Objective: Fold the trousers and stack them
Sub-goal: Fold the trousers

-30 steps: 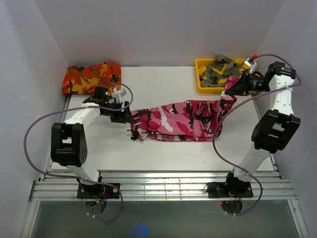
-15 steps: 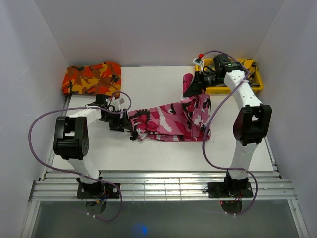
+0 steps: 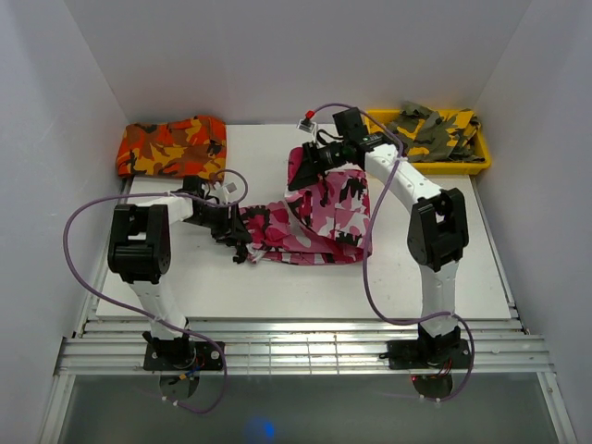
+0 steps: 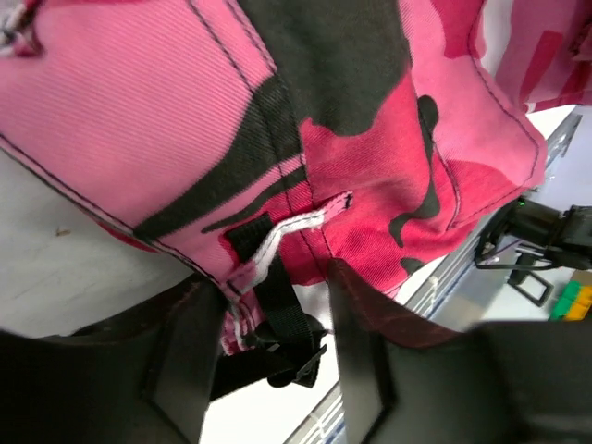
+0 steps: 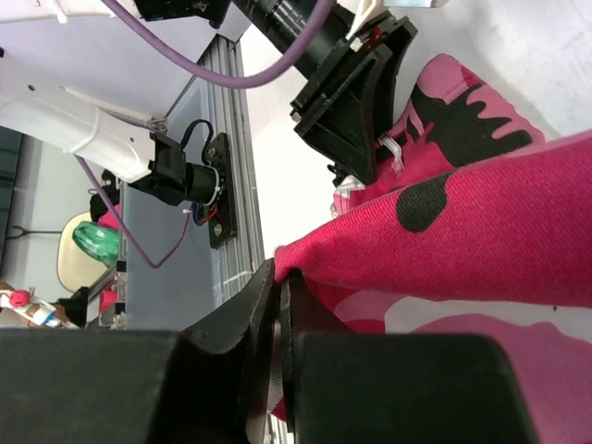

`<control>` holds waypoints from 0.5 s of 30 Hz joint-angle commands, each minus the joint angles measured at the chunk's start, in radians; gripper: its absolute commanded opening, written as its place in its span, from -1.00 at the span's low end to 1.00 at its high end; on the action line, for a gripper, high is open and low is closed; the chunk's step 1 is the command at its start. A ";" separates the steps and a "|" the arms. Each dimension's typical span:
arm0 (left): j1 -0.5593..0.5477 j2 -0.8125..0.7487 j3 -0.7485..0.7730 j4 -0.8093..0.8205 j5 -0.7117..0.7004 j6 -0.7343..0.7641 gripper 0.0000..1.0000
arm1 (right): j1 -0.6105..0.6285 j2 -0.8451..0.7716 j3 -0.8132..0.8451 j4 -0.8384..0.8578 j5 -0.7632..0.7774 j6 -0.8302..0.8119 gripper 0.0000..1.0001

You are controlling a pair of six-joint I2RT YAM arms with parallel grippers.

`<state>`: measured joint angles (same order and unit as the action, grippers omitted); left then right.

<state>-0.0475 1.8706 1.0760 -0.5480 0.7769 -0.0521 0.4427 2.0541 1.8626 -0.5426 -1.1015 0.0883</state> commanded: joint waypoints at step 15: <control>0.001 0.073 -0.013 0.013 0.005 -0.022 -0.30 | 0.226 0.150 0.110 0.279 0.074 0.222 -0.85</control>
<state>-0.0429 1.9285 1.0725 -0.5419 0.8326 -0.0910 0.6277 2.1693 1.9282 -0.3473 -1.0195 0.2607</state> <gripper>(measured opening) 0.344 0.086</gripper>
